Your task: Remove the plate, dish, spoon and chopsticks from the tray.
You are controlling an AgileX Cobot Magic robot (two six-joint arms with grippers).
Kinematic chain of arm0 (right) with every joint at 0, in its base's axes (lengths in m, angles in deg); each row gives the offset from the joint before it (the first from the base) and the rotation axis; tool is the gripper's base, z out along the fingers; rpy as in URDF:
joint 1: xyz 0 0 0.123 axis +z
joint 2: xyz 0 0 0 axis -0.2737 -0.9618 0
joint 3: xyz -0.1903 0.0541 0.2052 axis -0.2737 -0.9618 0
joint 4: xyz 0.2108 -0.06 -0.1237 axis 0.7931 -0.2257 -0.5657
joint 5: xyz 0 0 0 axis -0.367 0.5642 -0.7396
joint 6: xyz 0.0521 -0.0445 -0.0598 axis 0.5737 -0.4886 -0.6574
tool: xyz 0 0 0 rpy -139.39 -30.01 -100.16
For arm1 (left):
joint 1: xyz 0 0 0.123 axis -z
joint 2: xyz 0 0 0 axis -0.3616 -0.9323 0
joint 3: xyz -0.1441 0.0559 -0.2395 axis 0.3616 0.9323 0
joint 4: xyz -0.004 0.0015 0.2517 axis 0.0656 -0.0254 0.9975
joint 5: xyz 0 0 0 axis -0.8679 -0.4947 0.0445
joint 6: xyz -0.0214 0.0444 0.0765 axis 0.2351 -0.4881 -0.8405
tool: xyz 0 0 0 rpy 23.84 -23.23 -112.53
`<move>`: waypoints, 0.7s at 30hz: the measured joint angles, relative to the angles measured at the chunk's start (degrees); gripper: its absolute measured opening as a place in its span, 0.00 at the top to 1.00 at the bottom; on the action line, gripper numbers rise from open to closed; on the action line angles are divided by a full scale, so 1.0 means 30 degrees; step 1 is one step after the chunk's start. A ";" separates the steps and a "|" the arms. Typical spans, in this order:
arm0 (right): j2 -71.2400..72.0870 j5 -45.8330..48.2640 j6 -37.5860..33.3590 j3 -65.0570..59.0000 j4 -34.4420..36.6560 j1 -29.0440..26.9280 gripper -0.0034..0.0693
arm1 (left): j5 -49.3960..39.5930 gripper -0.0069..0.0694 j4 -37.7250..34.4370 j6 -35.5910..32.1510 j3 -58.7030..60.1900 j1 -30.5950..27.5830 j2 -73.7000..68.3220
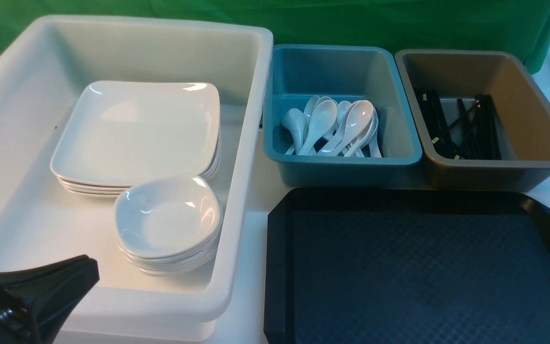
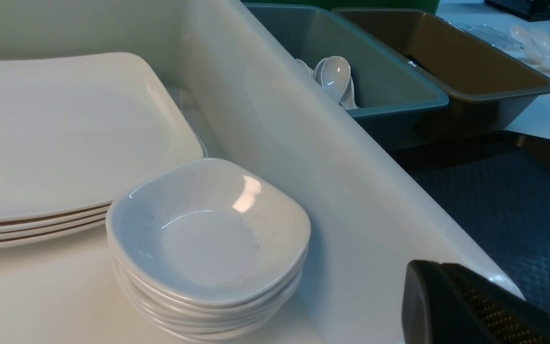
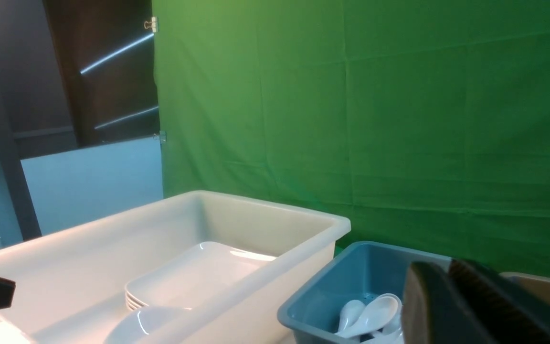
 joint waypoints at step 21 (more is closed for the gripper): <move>0.0000 0.0038 -0.0009 0.0000 -0.0018 0.0000 0.76 | 0.4239 0.90 0.1592 0.0145 0.4046 -0.5979 0.3961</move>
